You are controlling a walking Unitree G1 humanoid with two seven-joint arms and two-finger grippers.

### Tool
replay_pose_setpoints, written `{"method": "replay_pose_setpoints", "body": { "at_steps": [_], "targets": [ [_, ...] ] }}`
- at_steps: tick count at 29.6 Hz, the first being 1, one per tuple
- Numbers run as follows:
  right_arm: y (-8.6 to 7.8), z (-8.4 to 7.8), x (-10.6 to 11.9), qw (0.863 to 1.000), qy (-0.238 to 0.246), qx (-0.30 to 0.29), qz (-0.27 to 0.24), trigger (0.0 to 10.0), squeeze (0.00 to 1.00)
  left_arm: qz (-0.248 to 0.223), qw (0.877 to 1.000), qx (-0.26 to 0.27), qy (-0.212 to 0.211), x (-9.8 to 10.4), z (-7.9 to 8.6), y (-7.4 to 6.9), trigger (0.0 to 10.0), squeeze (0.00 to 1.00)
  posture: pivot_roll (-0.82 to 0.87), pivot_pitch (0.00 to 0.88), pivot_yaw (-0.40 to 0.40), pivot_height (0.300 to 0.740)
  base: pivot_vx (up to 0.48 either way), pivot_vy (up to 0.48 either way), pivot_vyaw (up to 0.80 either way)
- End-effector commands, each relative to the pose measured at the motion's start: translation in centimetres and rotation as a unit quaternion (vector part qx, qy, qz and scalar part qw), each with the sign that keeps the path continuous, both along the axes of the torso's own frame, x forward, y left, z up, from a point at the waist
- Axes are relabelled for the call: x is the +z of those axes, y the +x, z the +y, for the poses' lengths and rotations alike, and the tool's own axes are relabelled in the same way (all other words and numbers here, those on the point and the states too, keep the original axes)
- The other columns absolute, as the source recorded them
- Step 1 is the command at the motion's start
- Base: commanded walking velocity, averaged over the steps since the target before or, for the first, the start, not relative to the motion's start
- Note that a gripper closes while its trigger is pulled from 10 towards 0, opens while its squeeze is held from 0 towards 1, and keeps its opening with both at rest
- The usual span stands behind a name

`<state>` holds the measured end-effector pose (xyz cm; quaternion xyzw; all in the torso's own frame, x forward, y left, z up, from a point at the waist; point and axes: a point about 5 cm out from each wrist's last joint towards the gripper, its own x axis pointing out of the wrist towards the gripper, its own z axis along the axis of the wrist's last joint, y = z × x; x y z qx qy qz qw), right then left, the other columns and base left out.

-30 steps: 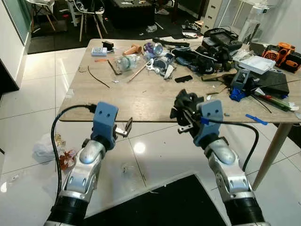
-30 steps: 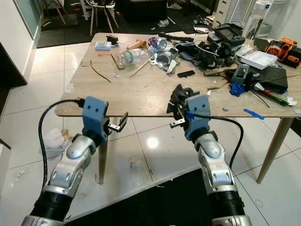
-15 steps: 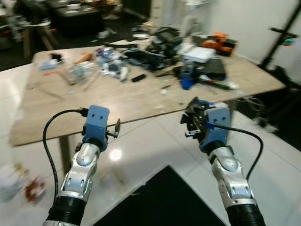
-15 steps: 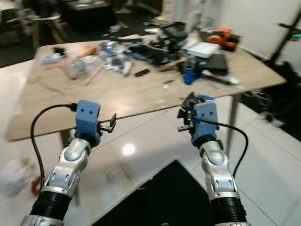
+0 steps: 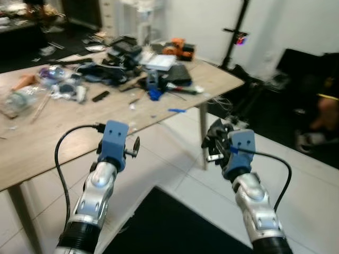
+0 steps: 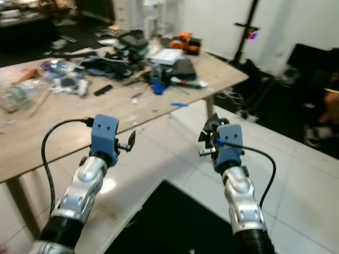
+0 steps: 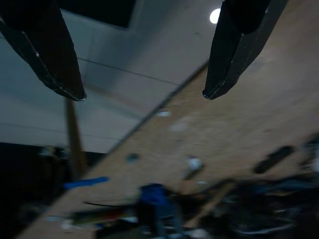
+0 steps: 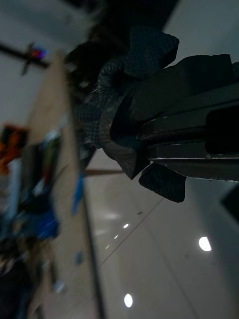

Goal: Picking trash to rubbish bin

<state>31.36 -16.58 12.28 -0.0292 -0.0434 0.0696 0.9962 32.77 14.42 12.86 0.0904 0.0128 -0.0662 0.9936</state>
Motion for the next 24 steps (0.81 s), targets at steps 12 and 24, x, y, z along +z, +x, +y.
{"method": "replay_pose_setpoints", "body": {
  "at_steps": [12, 24],
  "targets": [
    [-0.8, -0.3, -3.0, 0.998, 0.02, -0.001, 0.058, 10.0, 0.0, 0.043, 0.999, -0.012, -0.011, -1.8, 0.1, -0.2, 10.0, 0.0, -0.08, 0.04, -0.029, 0.74, 0.0, 0.0, -0.8],
    [-0.8, 0.6, -3.3, 0.998, 0.023, 0.017, 0.061, 10.0, 0.0, 0.055, 0.998, -0.001, -0.018, -2.4, 0.1, -0.4, 10.0, 0.0, -0.07, 0.022, -0.049, 0.74, 0.0, 0.0, -0.8]
  ]
}}
